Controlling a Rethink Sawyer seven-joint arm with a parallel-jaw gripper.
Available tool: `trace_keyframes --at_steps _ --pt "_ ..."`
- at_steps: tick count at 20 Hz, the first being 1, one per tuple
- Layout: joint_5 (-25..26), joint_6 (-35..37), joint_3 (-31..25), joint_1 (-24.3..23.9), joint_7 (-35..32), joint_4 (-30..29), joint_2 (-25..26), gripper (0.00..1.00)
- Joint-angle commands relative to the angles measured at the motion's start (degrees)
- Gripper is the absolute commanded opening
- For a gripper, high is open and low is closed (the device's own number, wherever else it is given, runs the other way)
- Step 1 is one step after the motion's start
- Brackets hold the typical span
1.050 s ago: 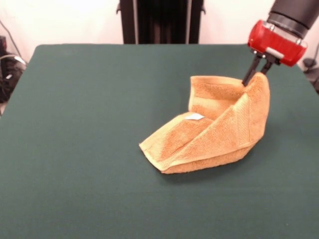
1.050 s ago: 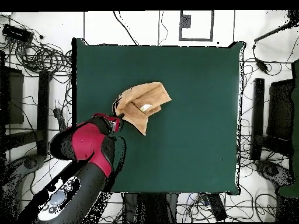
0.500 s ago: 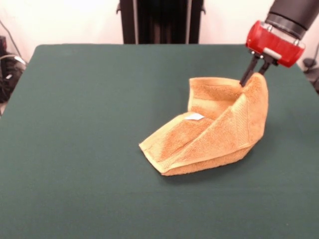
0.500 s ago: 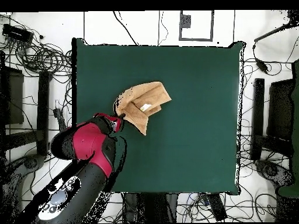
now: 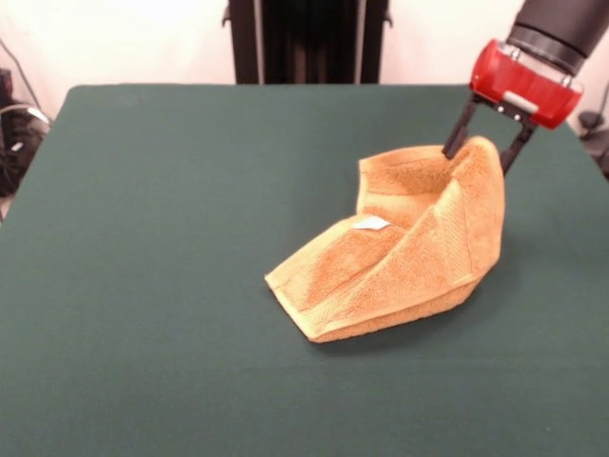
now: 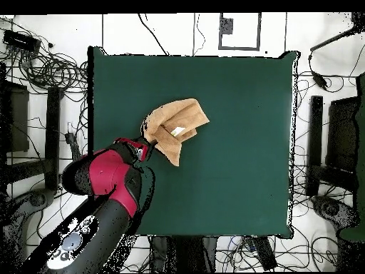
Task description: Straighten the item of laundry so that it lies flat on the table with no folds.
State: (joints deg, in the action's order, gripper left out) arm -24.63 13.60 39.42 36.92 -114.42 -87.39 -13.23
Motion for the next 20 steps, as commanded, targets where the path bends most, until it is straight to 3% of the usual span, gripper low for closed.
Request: trace_keyframes --at_steps 1,10,16,20 --pt "-3.55 -1.00 -5.04 0.34 -15.95 -2.00 2.87 1.00" --pt "-2.05 1.03 -4.24 -0.05 -13.53 -1.11 1.97 1.00" --pt "2.12 9.77 -5.69 -3.33 -5.99 -0.65 -3.10 1.00" --pt "3.59 15.53 -10.10 -6.83 -1.71 -1.07 -7.56 1.00"
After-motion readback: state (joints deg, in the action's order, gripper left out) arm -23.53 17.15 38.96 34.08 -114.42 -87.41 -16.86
